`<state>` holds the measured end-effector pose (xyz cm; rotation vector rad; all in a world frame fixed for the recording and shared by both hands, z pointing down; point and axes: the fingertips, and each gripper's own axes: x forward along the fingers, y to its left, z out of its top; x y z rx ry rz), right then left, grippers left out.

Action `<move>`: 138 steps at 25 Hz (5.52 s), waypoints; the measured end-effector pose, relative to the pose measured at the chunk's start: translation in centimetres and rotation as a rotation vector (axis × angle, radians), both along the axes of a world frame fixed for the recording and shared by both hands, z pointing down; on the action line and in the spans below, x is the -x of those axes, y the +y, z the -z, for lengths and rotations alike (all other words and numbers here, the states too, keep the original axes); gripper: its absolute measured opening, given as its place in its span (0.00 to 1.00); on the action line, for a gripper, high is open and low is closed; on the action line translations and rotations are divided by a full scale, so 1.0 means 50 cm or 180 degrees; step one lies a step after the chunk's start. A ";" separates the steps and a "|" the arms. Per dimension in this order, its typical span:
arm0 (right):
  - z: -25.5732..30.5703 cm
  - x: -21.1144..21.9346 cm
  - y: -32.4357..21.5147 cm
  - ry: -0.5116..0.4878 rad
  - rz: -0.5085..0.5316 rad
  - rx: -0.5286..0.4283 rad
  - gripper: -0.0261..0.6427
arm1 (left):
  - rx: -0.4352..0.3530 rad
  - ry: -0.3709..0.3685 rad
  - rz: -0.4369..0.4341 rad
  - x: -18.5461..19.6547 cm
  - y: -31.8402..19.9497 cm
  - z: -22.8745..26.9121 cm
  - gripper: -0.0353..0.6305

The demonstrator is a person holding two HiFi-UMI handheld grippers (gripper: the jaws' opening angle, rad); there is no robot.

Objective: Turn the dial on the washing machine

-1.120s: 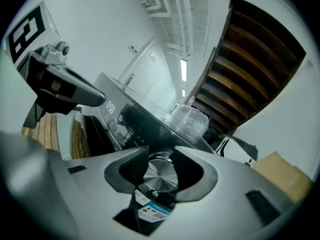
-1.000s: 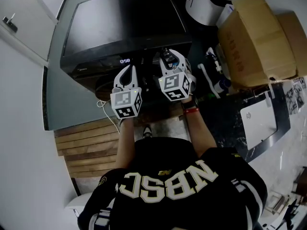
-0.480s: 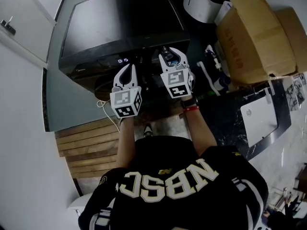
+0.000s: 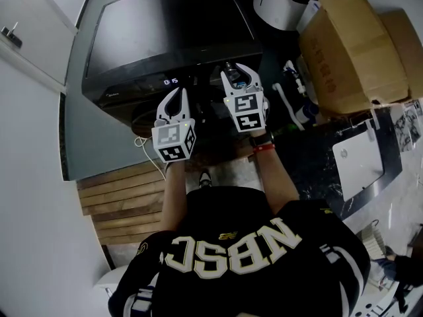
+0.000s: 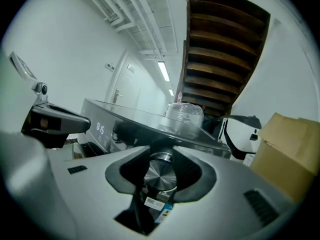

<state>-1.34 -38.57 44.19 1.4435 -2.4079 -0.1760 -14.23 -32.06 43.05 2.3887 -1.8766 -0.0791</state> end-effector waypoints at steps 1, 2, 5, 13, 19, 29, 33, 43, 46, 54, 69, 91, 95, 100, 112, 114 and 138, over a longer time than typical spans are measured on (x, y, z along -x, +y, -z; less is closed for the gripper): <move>0.000 -0.001 -0.001 -0.0045 -0.0005 0.0014 0.26 | 0.0000 0.0000 -0.0003 0.000 0.000 0.000 0.07; 0.001 -0.003 -0.002 -0.0093 -0.0012 0.0018 0.26 | 0.0000 -0.0001 -0.0006 0.000 0.000 0.001 0.07; 0.007 -0.009 -0.008 -0.0239 -0.0047 0.0001 0.26 | -0.0001 0.0005 -0.0018 -0.002 0.000 0.001 0.07; -0.009 -0.040 -0.015 -0.1074 -0.0105 0.0305 0.25 | -0.0011 0.0006 -0.0019 0.002 0.003 0.003 0.07; -0.009 -0.045 -0.018 -0.1201 -0.0116 0.0370 0.25 | -0.0007 0.0008 -0.0049 -0.005 -0.001 0.005 0.07; -0.009 -0.044 -0.017 -0.1160 -0.0126 0.0349 0.24 | -0.0005 -0.0002 -0.0079 -0.010 -0.002 0.005 0.07; -0.011 -0.046 -0.019 -0.1260 -0.0114 0.0401 0.24 | 0.0013 -0.0001 -0.0078 -0.008 -0.002 0.003 0.07; -0.007 -0.070 -0.021 -0.2038 -0.0194 0.0642 0.24 | 0.0027 0.0001 -0.0093 -0.005 0.000 0.001 0.07; -0.021 -0.083 -0.026 -0.2546 -0.0196 0.0867 0.23 | 0.0038 -0.0004 -0.0100 -0.007 0.000 -0.002 0.07; -0.010 -0.085 -0.026 -0.2502 -0.0250 0.0805 0.22 | 0.0050 -0.0013 -0.0147 -0.017 -0.002 -0.003 0.07; -0.011 -0.088 -0.026 -0.2551 -0.0218 0.0823 0.19 | 0.0055 -0.0034 -0.0152 -0.016 -0.004 -0.003 0.07; -0.047 -0.123 -0.029 -0.2410 -0.0391 0.0947 0.05 | 0.0022 0.0002 -0.0080 0.002 -0.008 0.004 0.07; -0.007 -0.115 -0.010 -0.1992 -0.0319 0.0629 0.05 | -0.0034 -0.0014 -0.0036 0.011 -0.003 0.019 0.07; 0.047 -0.093 0.032 -0.1430 -0.0184 0.0209 0.06 | -0.0121 -0.0055 0.0023 0.017 0.014 0.041 0.07; 0.038 -0.087 0.132 -0.1197 -0.0037 0.0125 0.05 | -0.0262 -0.0165 0.0125 -0.008 0.092 0.063 0.07; 0.035 -0.088 0.149 -0.1155 0.0006 0.0119 0.05 | -0.0252 -0.0172 0.0127 -0.018 0.106 0.060 0.07; -0.005 -0.088 0.190 -0.1075 0.0140 0.0189 0.05 | 0.0036 -0.0135 0.0243 -0.025 0.151 -0.036 0.08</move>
